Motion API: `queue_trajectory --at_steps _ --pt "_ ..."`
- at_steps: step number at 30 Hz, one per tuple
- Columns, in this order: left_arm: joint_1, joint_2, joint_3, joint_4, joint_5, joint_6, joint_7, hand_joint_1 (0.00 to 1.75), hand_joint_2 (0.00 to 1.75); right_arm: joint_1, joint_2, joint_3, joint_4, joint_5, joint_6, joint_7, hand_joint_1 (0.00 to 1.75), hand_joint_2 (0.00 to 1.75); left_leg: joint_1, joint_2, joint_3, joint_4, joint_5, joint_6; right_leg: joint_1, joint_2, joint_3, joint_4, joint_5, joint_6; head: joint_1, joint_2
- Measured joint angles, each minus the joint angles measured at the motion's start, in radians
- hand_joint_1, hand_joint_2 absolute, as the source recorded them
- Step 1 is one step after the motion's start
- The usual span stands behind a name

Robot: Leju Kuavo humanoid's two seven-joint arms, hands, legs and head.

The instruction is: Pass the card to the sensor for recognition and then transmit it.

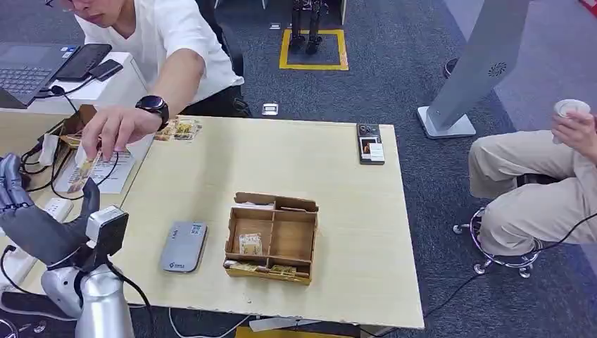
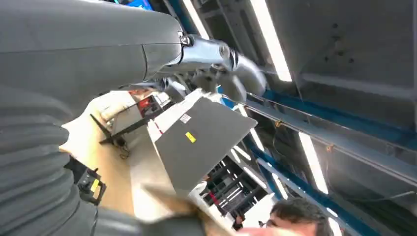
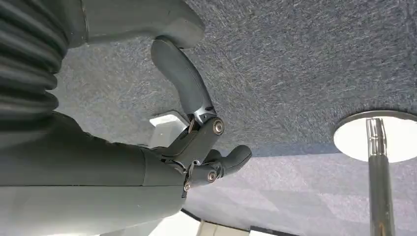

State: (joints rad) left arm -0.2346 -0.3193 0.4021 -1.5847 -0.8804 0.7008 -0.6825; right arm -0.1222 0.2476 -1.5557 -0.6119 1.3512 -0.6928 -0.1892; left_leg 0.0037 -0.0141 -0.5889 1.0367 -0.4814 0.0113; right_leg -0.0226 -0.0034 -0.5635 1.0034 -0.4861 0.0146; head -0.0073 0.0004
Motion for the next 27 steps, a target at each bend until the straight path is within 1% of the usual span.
queue_trajectory --at_steps 8,14,27 --pt "0.0 0.0 -0.008 0.002 -0.054 0.0 0.024 1.75 1.75 -0.001 0.0 0.0 0.0 0.0 0.0 -0.006 0.0 1.75 0.0 0.0 0.0 0.0 0.0 0.0 0.0 0.0 0.0 0.0 0.0 0.0 0.0 0.0" --pt "-0.001 0.0 -0.014 0.002 -0.077 0.0 0.024 1.75 1.75 -0.001 -0.001 0.0 0.0 0.004 0.0 -0.006 0.0 1.75 0.0 0.0 0.0 0.0 0.0 0.0 0.0 0.0 0.0 0.0 0.0 0.0 0.0 0.0" --pt "-0.002 0.0 -0.018 0.002 -0.084 0.0 0.023 1.75 1.75 -0.001 -0.003 0.0 0.004 0.019 0.0 -0.009 0.0 1.75 0.0 0.0 0.0 0.0 0.0 0.0 0.0 0.0 0.0 0.0 0.0 0.0 0.0 0.0"
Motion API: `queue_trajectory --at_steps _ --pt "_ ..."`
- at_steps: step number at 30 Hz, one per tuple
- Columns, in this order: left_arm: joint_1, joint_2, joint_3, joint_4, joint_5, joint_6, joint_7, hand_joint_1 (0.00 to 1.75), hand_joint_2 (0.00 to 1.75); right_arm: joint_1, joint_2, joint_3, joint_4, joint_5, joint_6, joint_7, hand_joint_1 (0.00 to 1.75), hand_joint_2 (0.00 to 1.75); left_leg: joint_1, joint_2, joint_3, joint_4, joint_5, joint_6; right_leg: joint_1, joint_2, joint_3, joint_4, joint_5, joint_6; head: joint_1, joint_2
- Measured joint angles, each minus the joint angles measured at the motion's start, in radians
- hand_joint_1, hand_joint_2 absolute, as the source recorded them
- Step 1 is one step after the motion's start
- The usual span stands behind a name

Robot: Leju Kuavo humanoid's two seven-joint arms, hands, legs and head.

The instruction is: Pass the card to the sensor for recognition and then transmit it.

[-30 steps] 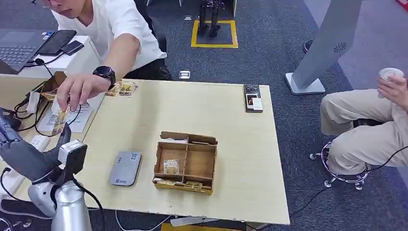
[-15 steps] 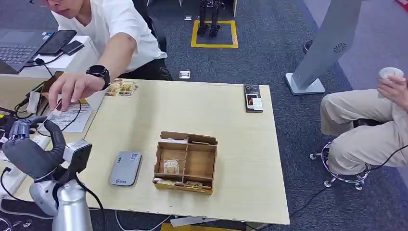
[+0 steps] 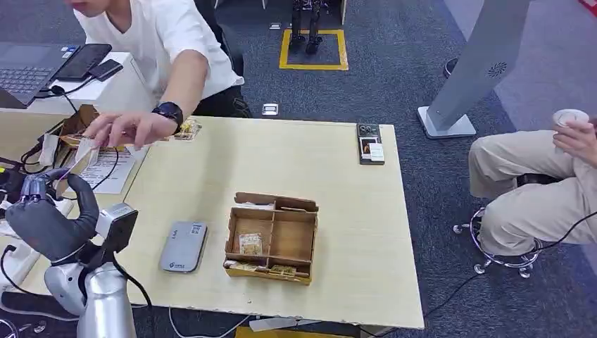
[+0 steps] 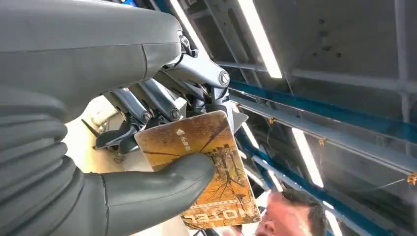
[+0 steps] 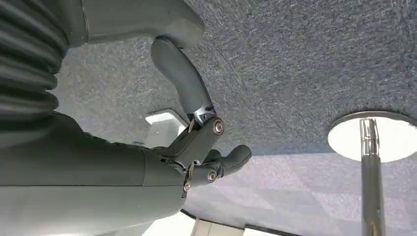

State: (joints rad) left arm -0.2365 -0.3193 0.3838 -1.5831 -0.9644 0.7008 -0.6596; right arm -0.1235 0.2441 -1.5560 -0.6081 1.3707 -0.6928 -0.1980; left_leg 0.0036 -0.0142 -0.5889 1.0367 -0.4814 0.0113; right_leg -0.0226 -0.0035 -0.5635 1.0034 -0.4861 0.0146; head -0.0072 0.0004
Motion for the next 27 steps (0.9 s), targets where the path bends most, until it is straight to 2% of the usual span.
queue_trajectory --at_steps 11,21,27 --pt "0.005 0.0 -0.001 0.0 -0.096 0.0 0.055 1.75 1.75 0.0 -0.003 0.0 0.0 -0.01 0.0 0.003 0.0 1.75 0.0 0.0 0.0 0.0 0.0 0.0 0.0 0.0 0.0 0.0 0.0 0.0 0.0 0.0" --pt "0.067 0.007 0.0 -0.02 -0.233 0.001 0.109 1.75 1.75 0.002 -0.006 -0.001 0.0 -0.028 0.0 0.019 0.0 1.75 0.0 -0.001 -0.001 0.0 0.0 0.0 0.0 -0.001 0.0 0.0 0.0 0.0 0.0 0.0" --pt "0.099 0.011 -0.007 -0.026 -0.306 0.001 0.114 1.75 1.75 0.003 -0.008 -0.002 0.0 -0.034 0.0 0.02 0.0 1.75 0.0 -0.001 0.0 0.0 0.0 0.0 0.0 -0.001 0.0 0.0 0.0 0.0 0.0 0.0"
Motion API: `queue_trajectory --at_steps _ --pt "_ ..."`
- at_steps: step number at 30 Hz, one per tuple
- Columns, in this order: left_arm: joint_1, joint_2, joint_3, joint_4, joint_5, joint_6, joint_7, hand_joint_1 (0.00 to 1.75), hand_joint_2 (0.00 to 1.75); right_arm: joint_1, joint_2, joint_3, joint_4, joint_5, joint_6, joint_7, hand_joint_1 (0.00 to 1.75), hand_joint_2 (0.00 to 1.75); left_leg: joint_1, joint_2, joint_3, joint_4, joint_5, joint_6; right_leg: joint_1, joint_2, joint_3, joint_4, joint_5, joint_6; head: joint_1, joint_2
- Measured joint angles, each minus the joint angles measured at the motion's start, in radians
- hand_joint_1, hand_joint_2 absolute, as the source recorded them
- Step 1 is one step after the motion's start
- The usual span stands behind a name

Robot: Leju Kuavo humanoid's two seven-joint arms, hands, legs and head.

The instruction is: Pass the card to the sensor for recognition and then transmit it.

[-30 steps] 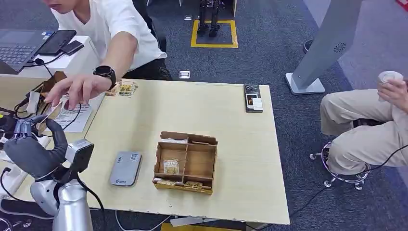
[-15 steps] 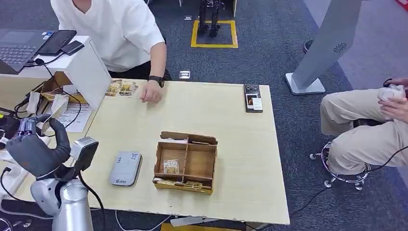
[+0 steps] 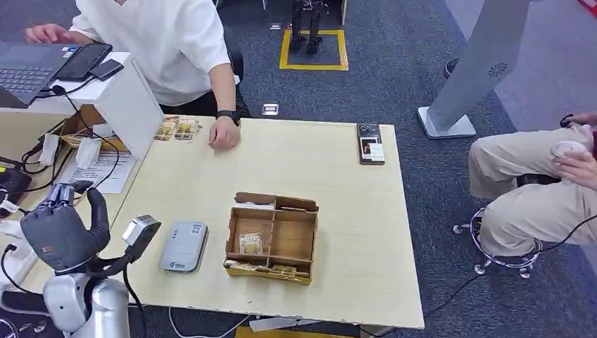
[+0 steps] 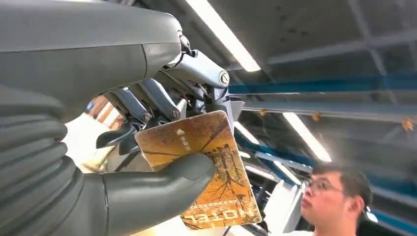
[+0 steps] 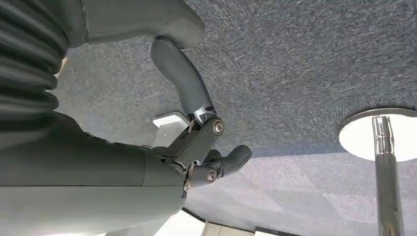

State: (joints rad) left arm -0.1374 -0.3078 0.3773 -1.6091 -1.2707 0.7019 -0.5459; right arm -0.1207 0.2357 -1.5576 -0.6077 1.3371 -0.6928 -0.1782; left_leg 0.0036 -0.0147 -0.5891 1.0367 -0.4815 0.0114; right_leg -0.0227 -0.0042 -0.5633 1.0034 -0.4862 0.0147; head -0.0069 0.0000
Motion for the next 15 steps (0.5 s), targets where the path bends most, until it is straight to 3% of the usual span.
queue_trajectory --at_steps 15 --pt "0.078 0.009 -0.063 -0.001 -0.067 0.0 -0.01 1.75 1.75 0.001 -0.003 0.0 0.0 -0.01 0.0 0.0 0.0 1.75 0.0 0.001 0.0 0.0 0.0 0.0 0.0 0.001 0.0 0.0 0.0 0.0 -0.001 0.0"
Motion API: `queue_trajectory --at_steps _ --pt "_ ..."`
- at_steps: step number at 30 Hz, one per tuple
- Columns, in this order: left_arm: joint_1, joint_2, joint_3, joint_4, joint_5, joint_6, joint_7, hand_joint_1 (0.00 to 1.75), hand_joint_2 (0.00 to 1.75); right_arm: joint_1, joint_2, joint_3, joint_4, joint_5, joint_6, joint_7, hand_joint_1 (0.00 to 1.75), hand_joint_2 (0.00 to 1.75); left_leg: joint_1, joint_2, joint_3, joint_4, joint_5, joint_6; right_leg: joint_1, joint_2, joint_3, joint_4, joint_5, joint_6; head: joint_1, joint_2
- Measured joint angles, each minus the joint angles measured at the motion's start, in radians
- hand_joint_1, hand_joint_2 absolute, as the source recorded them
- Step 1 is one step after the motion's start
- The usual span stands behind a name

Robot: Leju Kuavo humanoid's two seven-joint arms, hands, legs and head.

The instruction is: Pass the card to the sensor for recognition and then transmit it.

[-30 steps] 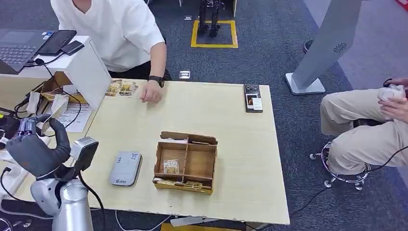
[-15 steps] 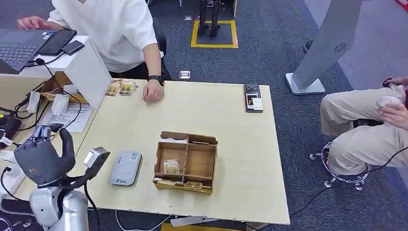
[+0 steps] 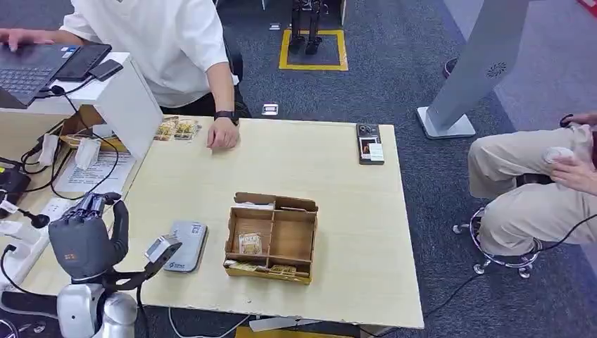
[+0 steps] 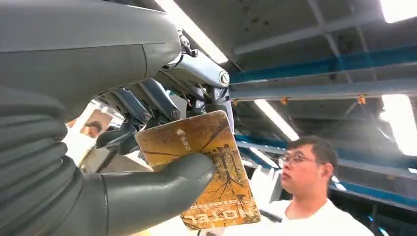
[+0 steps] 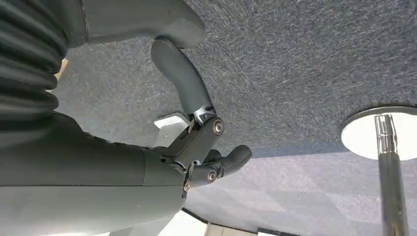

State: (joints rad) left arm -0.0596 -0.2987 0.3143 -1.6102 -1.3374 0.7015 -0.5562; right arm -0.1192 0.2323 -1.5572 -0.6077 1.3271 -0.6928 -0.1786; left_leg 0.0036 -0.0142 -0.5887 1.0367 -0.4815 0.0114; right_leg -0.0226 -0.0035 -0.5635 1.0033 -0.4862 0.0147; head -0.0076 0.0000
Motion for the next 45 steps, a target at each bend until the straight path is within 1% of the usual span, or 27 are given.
queue_trajectory --at_steps 4,8,11,14,17,21,22,27,31,35,38,42,45 --pt "0.005 0.005 -0.014 0.023 -0.017 0.0 0.015 1.75 1.75 -0.001 -0.002 0.0 0.0 -0.005 0.0 0.0 0.0 1.75 0.0 0.0 0.0 0.0 0.0 0.0 0.0 0.0 0.0 0.0 0.0 0.0 0.001 0.0" --pt "0.029 0.002 -0.039 0.043 -0.088 0.0 0.066 1.75 1.75 0.001 -0.002 0.0 0.0 -0.007 0.0 0.0 0.0 1.75 0.0 0.0 0.0 0.0 0.0 0.0 0.0 -0.001 0.0 0.0 0.0 0.0 0.001 0.0" --pt "0.035 0.002 -0.048 0.057 -0.102 0.0 0.072 1.75 1.75 0.0 -0.002 0.0 0.0 -0.008 0.0 0.0 0.0 1.75 0.0 0.0 0.0 0.0 0.0 0.0 0.0 0.0 0.0 0.0 0.0 0.0 0.0 0.0" --pt "0.042 0.005 -0.065 0.076 -0.137 0.0 0.138 1.75 1.75 0.0 -0.002 0.0 0.0 -0.008 0.0 0.0 0.0 1.75 0.0 0.0 0.0 0.0 0.0 0.0 0.0 0.0 0.0 0.0 0.0 0.0 0.0 0.0" --pt "0.048 0.006 -0.08 0.099 -0.153 0.0 0.164 1.75 1.75 0.0 -0.002 0.0 0.0 -0.01 0.0 0.001 0.0 1.75 0.0 0.0 0.0 0.0 0.0 0.0 0.0 0.0 0.0 0.0 0.0 0.0 0.0 0.0" --pt "0.059 0.011 -0.116 0.129 -0.179 0.0 0.25 1.75 1.75 0.0 -0.002 0.0 0.0 -0.016 0.0 0.0 0.0 1.75 0.0 0.0 0.0 0.0 0.0 0.0 0.0 0.0 0.0 0.0 0.0 0.0 0.0 0.0" --pt "0.062 0.013 -0.126 0.135 -0.181 0.0 0.258 1.75 1.75 0.0 -0.002 0.0 0.0 -0.017 0.0 0.0 0.0 1.75 0.0 0.0 0.0 0.0 0.0 0.0 0.0 0.0 0.0 0.0 0.0 0.0 0.001 0.0" --pt "0.079 0.017 -0.158 0.167 -0.188 0.0 0.295 1.75 1.75 0.001 -0.002 0.0 0.0 -0.019 0.0 0.0 0.0 1.75 0.0 0.0 0.0 0.0 0.0 0.0 0.0 0.0 0.0 0.0 0.0 0.0 0.001 0.0" --pt "0.084 0.018 -0.175 0.198 -0.197 0.0 0.308 1.75 1.75 0.001 -0.002 0.0 0.0 -0.021 0.0 0.0 0.0 1.75 0.0 0.0 0.0 0.0 0.0 0.0 0.0 0.0 0.0 0.0 0.0 0.0 0.001 0.0" --pt "0.089 0.018 -0.186 0.209 -0.198 0.0 0.312 1.75 1.75 0.001 -0.002 0.0 0.0 -0.021 0.0 0.0 0.0 1.75 0.0 0.0 0.0 0.0 0.0 0.0 0.0 0.0 0.0 0.0 0.0 0.0 0.0 0.0" --pt "0.089 0.023 -0.203 0.223 -0.201 0.0 0.344 1.75 1.75 0.002 -0.002 0.0 0.0 -0.023 0.0 0.0 0.0 1.75 0.0 0.0 0.0 0.0 0.0 0.0 0.0 0.0 0.0 0.0 0.0 0.0 0.0 0.0" --pt "0.09 0.03 -0.213 0.238 -0.197 0.0 0.347 1.75 1.75 0.002 -0.002 0.0 0.0 -0.029 0.0 -0.003 0.0 1.75 0.0 0.0 0.0 0.0 0.0 0.0 0.0 0.0 0.0 0.0 0.0 0.0 0.0 0.0" --pt "0.09 0.035 -0.224 0.254 -0.204 0.0 0.362 1.75 1.75 0.002 -0.002 0.0 0.0 -0.029 0.0 -0.002 0.0 1.75 0.0 0.0 0.0 0.0 0.0 0.0 0.0 0.0 0.0 0.0 0.0 0.0 0.0 0.0"
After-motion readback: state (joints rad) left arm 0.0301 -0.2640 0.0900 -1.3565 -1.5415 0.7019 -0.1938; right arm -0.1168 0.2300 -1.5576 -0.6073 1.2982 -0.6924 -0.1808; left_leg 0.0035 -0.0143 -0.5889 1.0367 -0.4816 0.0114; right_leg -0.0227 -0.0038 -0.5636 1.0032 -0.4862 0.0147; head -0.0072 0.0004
